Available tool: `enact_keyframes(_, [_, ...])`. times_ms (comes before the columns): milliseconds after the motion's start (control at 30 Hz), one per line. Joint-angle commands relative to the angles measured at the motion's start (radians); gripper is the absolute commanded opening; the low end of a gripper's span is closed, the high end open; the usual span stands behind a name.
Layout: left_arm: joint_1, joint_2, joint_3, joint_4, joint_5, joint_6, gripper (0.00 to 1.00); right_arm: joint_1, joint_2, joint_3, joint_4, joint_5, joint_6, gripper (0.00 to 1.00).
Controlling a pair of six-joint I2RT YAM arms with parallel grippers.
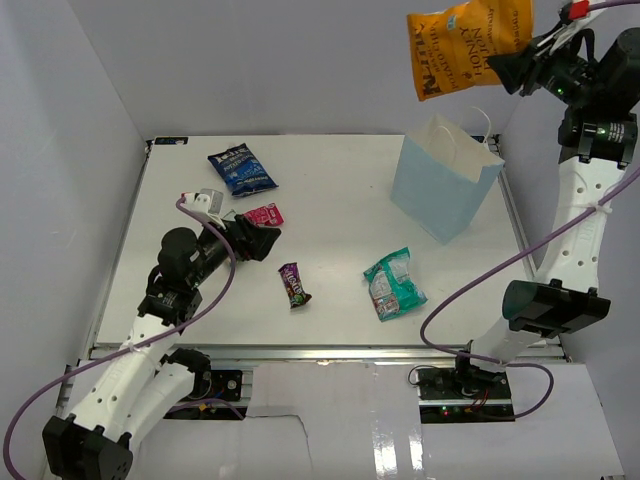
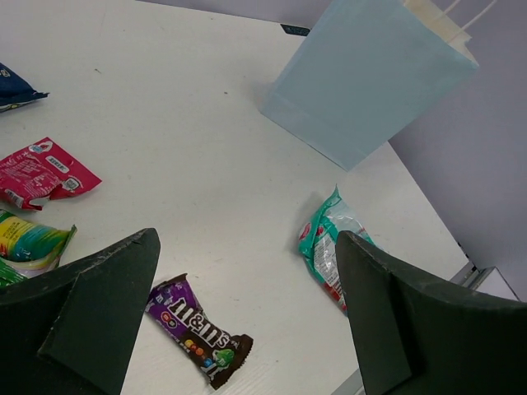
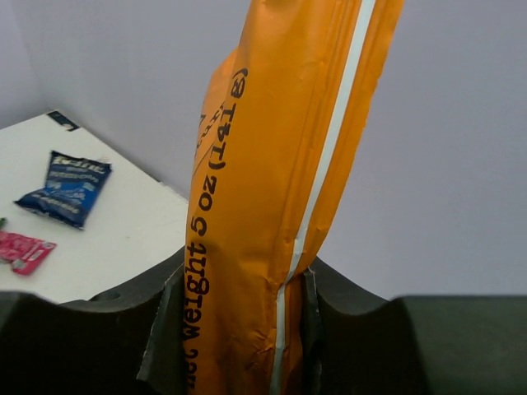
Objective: Place the snacks into the paper bag
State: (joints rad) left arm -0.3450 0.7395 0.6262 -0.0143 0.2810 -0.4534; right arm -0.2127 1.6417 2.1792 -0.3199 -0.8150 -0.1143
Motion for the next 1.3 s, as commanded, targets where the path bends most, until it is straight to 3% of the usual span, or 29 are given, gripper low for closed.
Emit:
enact_keyframes(0, [0.001,0.0,-0.002,0.02,-0.02,-0.002,0.98,-0.05,-0.08,-0.062,0.107,0.019,-0.004,0.08])
enact_keyframes(333, [0.001,0.04,-0.003,0.043,-0.003,0.005,0.98,-0.125,-0.184,-0.211,-0.04,0.017,-0.228,0.08])
enact_keyframes(633, [0.001,0.054,-0.011,0.059,0.009,0.01,0.98,-0.14,-0.181,-0.206,-0.338,0.025,-0.519,0.08])
enact_keyframes(833, [0.001,0.069,-0.016,0.073,0.021,0.012,0.98,-0.14,-0.169,-0.228,-0.473,0.0,-0.602,0.08])
enact_keyframes(1267, [0.003,0.063,-0.029,0.079,0.038,0.012,0.98,-0.139,-0.162,-0.326,-0.502,0.02,-0.673,0.08])
